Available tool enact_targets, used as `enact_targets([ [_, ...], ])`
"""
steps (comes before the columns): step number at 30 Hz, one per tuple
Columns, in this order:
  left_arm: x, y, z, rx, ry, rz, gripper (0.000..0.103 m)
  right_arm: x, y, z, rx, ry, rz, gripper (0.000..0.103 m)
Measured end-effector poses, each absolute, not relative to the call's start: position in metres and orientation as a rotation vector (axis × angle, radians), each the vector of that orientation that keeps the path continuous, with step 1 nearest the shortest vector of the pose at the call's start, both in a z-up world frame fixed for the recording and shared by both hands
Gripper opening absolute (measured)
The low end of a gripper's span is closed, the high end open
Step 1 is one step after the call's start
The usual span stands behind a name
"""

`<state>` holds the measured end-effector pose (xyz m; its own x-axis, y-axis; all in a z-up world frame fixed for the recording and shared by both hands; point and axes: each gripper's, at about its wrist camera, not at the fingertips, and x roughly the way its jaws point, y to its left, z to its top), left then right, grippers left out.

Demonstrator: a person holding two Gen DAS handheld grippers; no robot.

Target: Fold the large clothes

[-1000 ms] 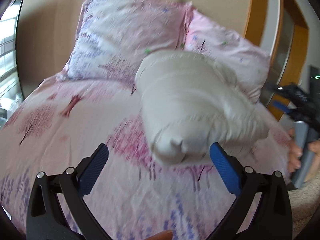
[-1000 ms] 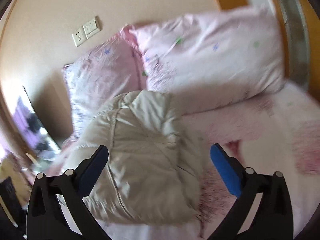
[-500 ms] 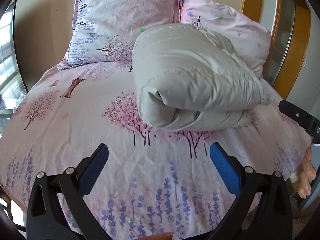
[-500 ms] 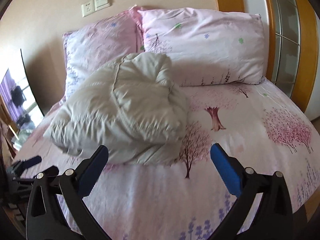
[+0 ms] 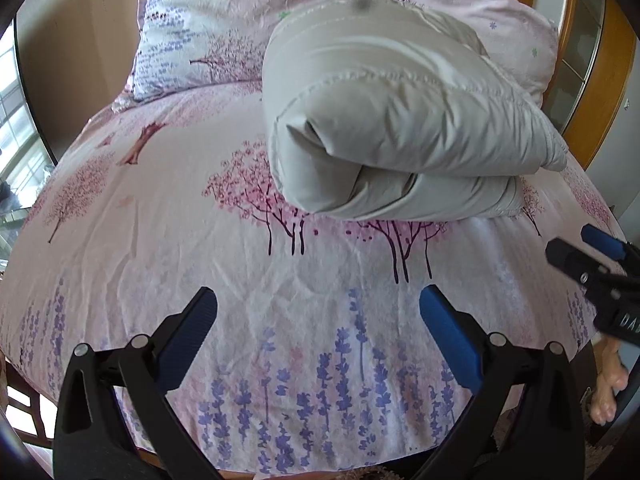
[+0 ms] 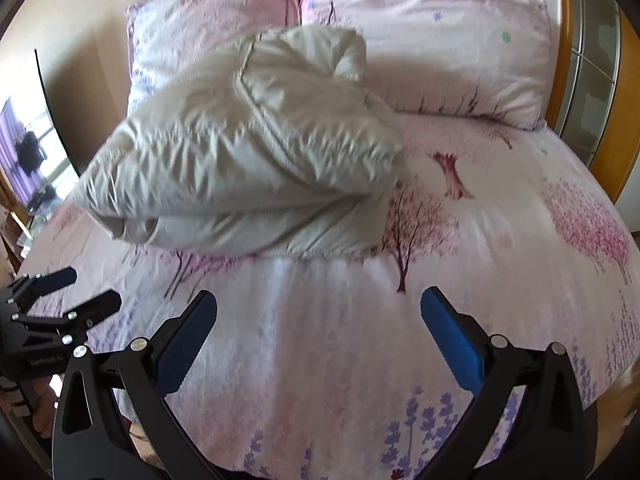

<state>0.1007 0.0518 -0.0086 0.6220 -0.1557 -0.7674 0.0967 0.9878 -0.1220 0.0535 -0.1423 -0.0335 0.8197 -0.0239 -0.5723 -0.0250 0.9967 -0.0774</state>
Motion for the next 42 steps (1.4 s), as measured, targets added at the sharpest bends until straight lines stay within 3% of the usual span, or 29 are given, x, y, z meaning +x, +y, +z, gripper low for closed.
enact_targets([
  [42,0.114,0.051,-0.016,-0.068,0.944,-0.151,0.101,0.064,-0.146,-0.048,-0.073,0.685,-0.031,0.102],
])
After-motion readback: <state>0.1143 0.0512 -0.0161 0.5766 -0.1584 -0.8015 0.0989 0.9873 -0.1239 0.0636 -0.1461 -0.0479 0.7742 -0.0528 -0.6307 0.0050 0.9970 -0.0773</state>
